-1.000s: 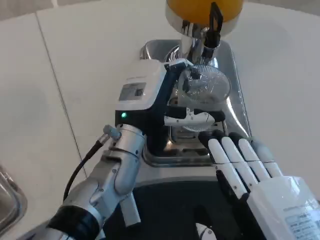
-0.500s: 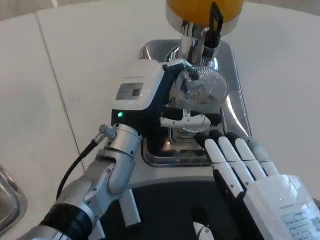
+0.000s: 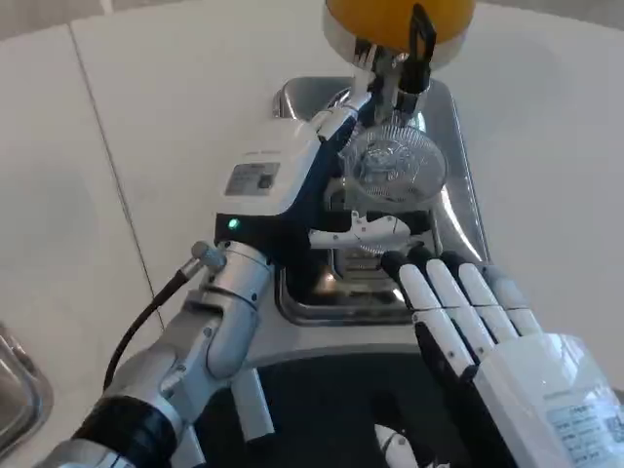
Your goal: Grasp the cup under the faucet to collect the drink, then remove the cup.
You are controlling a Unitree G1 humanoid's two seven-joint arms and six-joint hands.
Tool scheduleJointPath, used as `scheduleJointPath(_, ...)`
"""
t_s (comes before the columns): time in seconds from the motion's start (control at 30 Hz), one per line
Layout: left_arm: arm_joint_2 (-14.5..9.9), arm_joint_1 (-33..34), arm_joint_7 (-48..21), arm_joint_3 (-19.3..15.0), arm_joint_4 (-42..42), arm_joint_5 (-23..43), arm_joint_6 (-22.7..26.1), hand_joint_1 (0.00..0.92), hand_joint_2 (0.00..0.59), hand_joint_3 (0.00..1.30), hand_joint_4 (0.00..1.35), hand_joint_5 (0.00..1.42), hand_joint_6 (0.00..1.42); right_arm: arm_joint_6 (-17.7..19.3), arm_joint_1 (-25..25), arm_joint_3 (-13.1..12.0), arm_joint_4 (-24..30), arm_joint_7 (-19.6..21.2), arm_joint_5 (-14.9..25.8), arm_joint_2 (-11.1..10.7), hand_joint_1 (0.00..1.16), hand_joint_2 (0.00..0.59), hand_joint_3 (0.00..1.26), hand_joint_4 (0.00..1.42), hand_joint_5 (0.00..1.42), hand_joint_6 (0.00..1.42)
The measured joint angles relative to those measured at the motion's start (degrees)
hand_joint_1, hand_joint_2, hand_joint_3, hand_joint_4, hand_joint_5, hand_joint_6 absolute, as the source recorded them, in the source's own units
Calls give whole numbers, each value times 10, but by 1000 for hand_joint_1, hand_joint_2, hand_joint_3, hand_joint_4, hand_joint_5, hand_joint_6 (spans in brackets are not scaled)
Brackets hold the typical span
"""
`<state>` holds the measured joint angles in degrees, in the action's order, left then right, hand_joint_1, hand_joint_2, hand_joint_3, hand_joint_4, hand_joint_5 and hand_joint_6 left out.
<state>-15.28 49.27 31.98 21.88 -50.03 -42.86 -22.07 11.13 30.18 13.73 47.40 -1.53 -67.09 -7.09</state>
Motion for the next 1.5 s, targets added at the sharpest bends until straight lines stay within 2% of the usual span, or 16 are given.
scheduleJointPath(0.13,-5,0,-10,-4,4,5,0,136,0,116,105,485,437,-1,0,4,0,0,-1,0,323,548,24,0,0,0)
scheduleJointPath(0.33,-29,-2,-38,-11,16,29,-8,72,0,80,53,420,357,-2,-1,10,-1,0,-2,0,322,545,24,0,0,0)
scheduleJointPath(0.53,-49,-8,-55,-17,35,47,-17,7,0,54,38,392,337,-2,0,17,-3,3,-4,0,317,547,24,0,1,0)
scheduleJointPath(0.67,-57,-17,-66,-24,54,53,-20,0,0,53,36,391,337,-2,1,25,-6,8,-7,-1,314,547,24,0,2,0)
scheduleJointPath(0.93,-91,-46,-85,-40,107,63,-22,0,0,18,0,332,291,-2,6,30,-7,15,-10,-2,307,541,24,0,2,0)
scheduleJointPath(1.17,-155,-97,-106,-82,187,66,-23,0,0,0,0,249,222,-2,14,27,-7,28,-9,-3,301,538,24,0,2,0)
scheduleJointPath(1.33,-196,-173,-145,-128,277,85,-13,0,3,0,0,116,101,-1,19,27,-7,37,-8,-2,298,538,24,0,2,0)
scheduleJointPath(1.37,-214,-202,-155,-136,310,82,-10,0,4,0,0,84,78,-1,22,27,-6,39,-8,-2,297,538,24,0,2,0)
scheduleJointPath(1.5,-249,-274,-182,-155,402,49,15,0,7,0,0,1,2,-1,23,27,-2,40,-6,1,296,537,24,0,2,0)
